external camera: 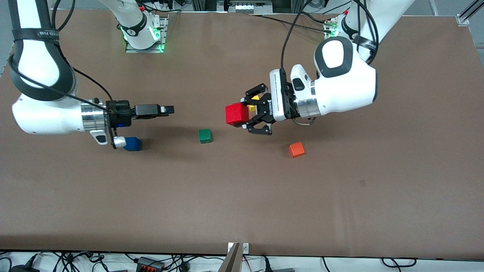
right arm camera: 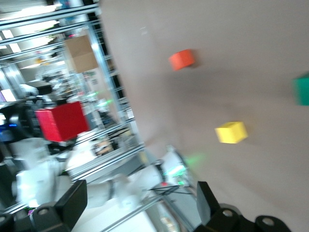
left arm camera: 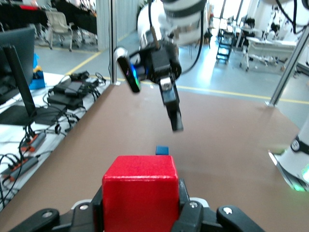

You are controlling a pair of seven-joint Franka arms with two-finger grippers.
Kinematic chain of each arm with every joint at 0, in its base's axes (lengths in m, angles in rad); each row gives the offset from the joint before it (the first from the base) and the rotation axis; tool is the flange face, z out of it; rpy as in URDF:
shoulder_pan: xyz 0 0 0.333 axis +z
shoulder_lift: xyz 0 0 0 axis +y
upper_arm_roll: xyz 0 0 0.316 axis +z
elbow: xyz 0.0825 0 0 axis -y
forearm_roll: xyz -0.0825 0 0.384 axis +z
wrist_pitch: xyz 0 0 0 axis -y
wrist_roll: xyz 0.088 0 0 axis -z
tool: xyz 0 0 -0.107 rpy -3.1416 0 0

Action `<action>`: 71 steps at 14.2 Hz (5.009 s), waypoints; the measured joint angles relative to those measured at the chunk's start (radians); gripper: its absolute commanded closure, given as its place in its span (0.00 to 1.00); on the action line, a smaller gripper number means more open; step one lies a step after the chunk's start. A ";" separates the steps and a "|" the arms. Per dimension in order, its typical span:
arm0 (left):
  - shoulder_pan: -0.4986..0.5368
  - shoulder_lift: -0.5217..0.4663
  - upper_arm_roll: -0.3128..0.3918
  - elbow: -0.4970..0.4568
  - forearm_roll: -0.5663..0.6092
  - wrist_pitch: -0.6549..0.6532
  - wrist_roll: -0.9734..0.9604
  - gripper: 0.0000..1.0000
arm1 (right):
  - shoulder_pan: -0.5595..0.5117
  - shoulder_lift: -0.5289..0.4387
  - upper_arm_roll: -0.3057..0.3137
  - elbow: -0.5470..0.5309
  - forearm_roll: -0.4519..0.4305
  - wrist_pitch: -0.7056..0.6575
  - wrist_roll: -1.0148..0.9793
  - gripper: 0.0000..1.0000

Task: Pass red block to right arm, stack on blue
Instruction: 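Lift the red cube with the left gripper while the right gripper approaches, then close the right gripper on the red cube held by the left gripper, then open the left gripper and draw it back from the red cube, then carry the red cube with the right gripper over the blue cube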

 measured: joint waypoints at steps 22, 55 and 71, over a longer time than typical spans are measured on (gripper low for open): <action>-0.105 0.047 -0.002 -0.006 -0.209 0.153 0.158 0.97 | 0.101 0.217 -0.001 0.014 0.542 -0.184 -0.303 0.00; -0.099 0.047 -0.002 -0.002 -0.213 0.156 0.165 0.00 | 0.149 0.232 -0.002 0.036 0.612 -0.157 -0.412 0.99; 0.161 0.023 0.001 -0.001 0.226 -0.395 -0.051 0.00 | 0.140 0.231 -0.146 0.215 0.162 -0.152 -0.319 1.00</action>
